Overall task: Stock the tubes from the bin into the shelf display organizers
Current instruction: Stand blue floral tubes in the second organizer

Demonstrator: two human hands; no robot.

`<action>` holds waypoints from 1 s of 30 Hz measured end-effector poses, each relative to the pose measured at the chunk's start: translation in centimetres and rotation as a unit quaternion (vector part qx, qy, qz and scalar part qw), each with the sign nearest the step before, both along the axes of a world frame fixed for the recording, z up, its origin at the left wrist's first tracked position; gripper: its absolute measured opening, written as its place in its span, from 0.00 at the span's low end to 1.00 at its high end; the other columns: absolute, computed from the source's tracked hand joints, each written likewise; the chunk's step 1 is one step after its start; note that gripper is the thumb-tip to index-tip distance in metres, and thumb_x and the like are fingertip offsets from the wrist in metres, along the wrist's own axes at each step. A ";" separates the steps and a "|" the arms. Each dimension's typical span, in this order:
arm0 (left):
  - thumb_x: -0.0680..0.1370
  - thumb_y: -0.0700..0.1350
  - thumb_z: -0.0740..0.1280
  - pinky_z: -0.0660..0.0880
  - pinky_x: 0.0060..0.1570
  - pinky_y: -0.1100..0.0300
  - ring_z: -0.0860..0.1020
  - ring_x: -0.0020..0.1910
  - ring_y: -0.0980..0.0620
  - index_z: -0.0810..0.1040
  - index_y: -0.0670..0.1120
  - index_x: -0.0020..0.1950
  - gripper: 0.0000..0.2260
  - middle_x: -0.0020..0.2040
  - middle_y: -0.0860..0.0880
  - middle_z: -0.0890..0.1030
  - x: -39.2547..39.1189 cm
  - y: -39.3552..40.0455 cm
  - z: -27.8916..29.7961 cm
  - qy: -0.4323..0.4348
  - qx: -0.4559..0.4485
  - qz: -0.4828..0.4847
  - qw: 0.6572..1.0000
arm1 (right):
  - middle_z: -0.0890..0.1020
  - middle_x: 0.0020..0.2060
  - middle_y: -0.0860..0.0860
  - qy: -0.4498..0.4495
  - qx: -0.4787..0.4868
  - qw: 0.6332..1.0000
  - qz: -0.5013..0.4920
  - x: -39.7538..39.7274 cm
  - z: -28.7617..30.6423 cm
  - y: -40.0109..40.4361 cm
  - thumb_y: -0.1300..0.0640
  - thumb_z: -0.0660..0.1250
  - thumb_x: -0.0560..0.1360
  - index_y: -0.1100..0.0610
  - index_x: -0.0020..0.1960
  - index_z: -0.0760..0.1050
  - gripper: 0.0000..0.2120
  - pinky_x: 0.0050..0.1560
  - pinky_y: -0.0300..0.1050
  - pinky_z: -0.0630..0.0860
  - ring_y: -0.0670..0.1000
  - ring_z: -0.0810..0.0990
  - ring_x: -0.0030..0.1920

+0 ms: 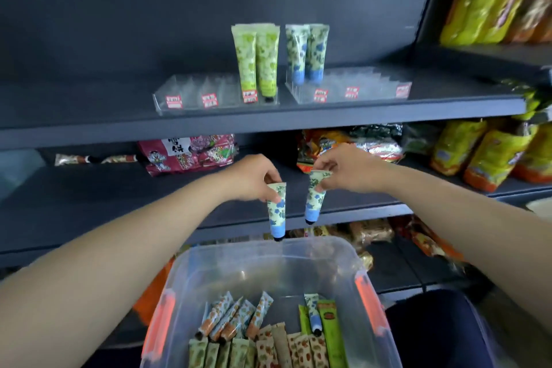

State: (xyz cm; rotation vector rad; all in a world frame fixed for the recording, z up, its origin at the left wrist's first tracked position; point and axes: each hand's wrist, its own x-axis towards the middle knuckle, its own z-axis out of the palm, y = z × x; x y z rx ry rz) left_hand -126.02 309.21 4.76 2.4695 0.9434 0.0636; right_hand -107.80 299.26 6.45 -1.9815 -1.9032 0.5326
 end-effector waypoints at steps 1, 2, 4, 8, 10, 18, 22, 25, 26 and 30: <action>0.70 0.43 0.75 0.70 0.31 0.70 0.80 0.39 0.53 0.83 0.44 0.47 0.08 0.43 0.48 0.84 0.2 -0.1 1.8 -0.006 0.022 -0.005 1.000 | 0.81 0.36 0.48 -0.005 0.016 1.000 -0.001 0.4 1.6 -0.2 0.57 0.74 0.69 0.57 0.42 0.80 0.05 0.39 0.39 0.71 0.45 0.76 0.37; 0.70 0.44 0.74 0.69 0.31 0.71 0.80 0.40 0.53 0.83 0.45 0.48 0.08 0.43 0.50 0.84 0.4 -0.1 3.6 -0.011 0.043 -0.006 0.999 | 0.81 0.36 0.46 -0.006 0.034 0.999 -0.005 0.8 3.2 -0.3 0.57 0.74 0.69 0.56 0.43 0.80 0.05 0.38 0.36 0.71 0.44 0.76 0.36; 0.71 0.44 0.74 0.69 0.30 0.73 0.79 0.41 0.55 0.83 0.46 0.49 0.08 0.43 0.52 0.83 1.0 -0.4 7.1 -0.031 0.078 -0.010 0.996 | 0.80 0.35 0.45 0.007 0.075 0.997 -0.022 1.7 6.0 -0.4 0.57 0.75 0.68 0.54 0.44 0.80 0.07 0.34 0.29 0.69 0.41 0.75 0.34; 0.71 0.44 0.74 0.68 0.32 0.76 0.77 0.39 0.57 0.83 0.45 0.49 0.08 0.46 0.50 0.83 2.5 -0.9 13.3 -0.078 0.149 -0.017 0.986 | 0.78 0.34 0.45 0.049 0.153 0.986 -0.047 3.4 10.7 0.1 0.56 0.76 0.67 0.53 0.44 0.79 0.08 0.34 0.32 0.66 0.40 0.70 0.31; 0.71 0.45 0.74 0.72 0.39 0.67 0.78 0.41 0.52 0.83 0.43 0.48 0.08 0.46 0.47 0.84 3.4 -0.9 16.0 -0.088 0.191 -0.013 0.978 | 0.79 0.33 0.50 0.072 0.183 0.979 -0.051 4.0 12.9 0.3 0.59 0.75 0.68 0.57 0.44 0.81 0.06 0.31 0.33 0.65 0.42 0.69 0.30; 0.71 0.45 0.74 0.76 0.51 0.55 0.78 0.49 0.51 0.82 0.45 0.51 0.11 0.49 0.51 0.82 7.0 1.9 23.2 -0.059 0.295 0.002 0.954 | 0.81 0.38 0.49 0.007 0.279 0.958 -0.071 6.1 17.2 3.9 0.61 0.71 0.72 0.56 0.49 0.81 0.07 0.39 0.34 0.72 0.43 0.76 0.36; 0.71 0.45 0.74 0.70 0.47 0.61 0.74 0.48 0.55 0.82 0.45 0.53 0.12 0.46 0.55 0.77 9.1 4.1 23.7 -0.035 0.290 -0.006 0.956 | 0.80 0.35 0.45 0.028 0.287 0.954 -0.076 7.3 16.9 6.4 0.61 0.71 0.72 0.53 0.46 0.80 0.05 0.42 0.36 0.70 0.44 0.77 0.37; 0.71 0.44 0.74 0.70 0.49 0.61 0.74 0.48 0.55 0.82 0.45 0.54 0.12 0.46 0.55 0.77 10.3 5.6 23.3 -0.028 0.279 -0.014 0.960 | 0.81 0.35 0.46 0.065 0.283 0.954 -0.073 8.0 16.3 8.0 0.61 0.72 0.71 0.51 0.43 0.78 0.06 0.45 0.37 0.71 0.44 0.78 0.37; 0.71 0.44 0.74 0.71 0.50 0.61 0.74 0.49 0.55 0.81 0.46 0.54 0.12 0.46 0.55 0.77 10.6 6.1 23.1 -0.024 0.275 -0.016 0.961 | 0.81 0.35 0.47 0.073 0.281 0.954 -0.072 8.2 16.2 8.5 0.62 0.72 0.71 0.52 0.43 0.78 0.06 0.45 0.38 0.72 0.44 0.78 0.37; 0.71 0.44 0.74 0.73 0.52 0.59 0.76 0.50 0.54 0.82 0.47 0.53 0.11 0.48 0.54 0.79 11.1 7.8 22.6 -0.015 0.265 -0.025 0.964 | 0.81 0.36 0.49 0.078 0.262 0.959 -0.070 8.7 15.6 10.3 0.63 0.70 0.72 0.52 0.43 0.78 0.06 0.49 0.41 0.73 0.47 0.78 0.40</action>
